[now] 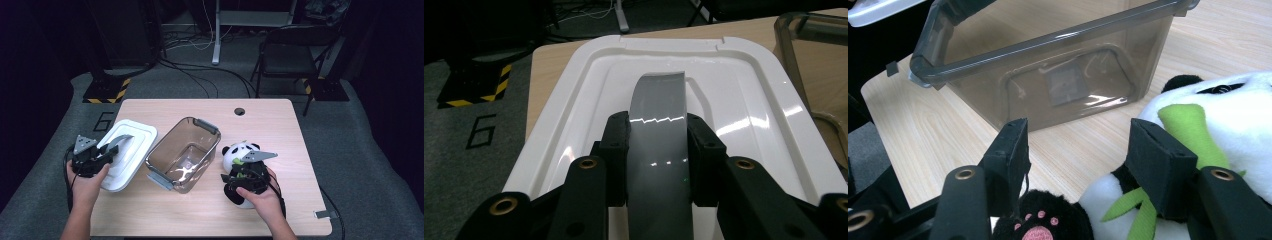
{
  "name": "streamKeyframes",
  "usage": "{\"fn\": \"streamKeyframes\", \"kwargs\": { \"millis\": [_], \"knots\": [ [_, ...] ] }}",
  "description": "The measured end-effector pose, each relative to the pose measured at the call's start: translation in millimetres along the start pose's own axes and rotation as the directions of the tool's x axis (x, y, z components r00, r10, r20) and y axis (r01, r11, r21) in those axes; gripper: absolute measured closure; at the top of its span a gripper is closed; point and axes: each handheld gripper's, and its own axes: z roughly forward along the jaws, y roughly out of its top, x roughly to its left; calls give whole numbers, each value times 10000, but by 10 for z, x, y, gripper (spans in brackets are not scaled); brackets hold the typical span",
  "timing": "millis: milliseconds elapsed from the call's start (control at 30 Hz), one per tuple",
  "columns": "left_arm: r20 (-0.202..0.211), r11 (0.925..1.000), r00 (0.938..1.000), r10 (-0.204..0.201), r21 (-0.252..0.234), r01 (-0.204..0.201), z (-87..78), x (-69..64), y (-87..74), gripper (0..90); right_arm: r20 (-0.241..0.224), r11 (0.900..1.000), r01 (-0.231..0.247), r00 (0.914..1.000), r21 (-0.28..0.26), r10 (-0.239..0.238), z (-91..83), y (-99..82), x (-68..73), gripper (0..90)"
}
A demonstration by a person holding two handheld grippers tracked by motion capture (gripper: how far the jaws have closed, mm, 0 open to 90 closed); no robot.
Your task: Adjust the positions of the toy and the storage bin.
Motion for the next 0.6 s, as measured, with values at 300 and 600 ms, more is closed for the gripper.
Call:
{"fn": "streamKeyframes", "kwargs": {
  "millis": [300,600],
  "knots": [
    [-140,9997,9997,-219,-101,218,69,77,-118,671,48,10000,35,10000,15,-35,4,-5,-9,416],
    [-321,9988,9987,-387,303,396,268,184,-324,670,93,10000,-35,10000,-28,36,-17,-8,-23,416]
  ]
}}
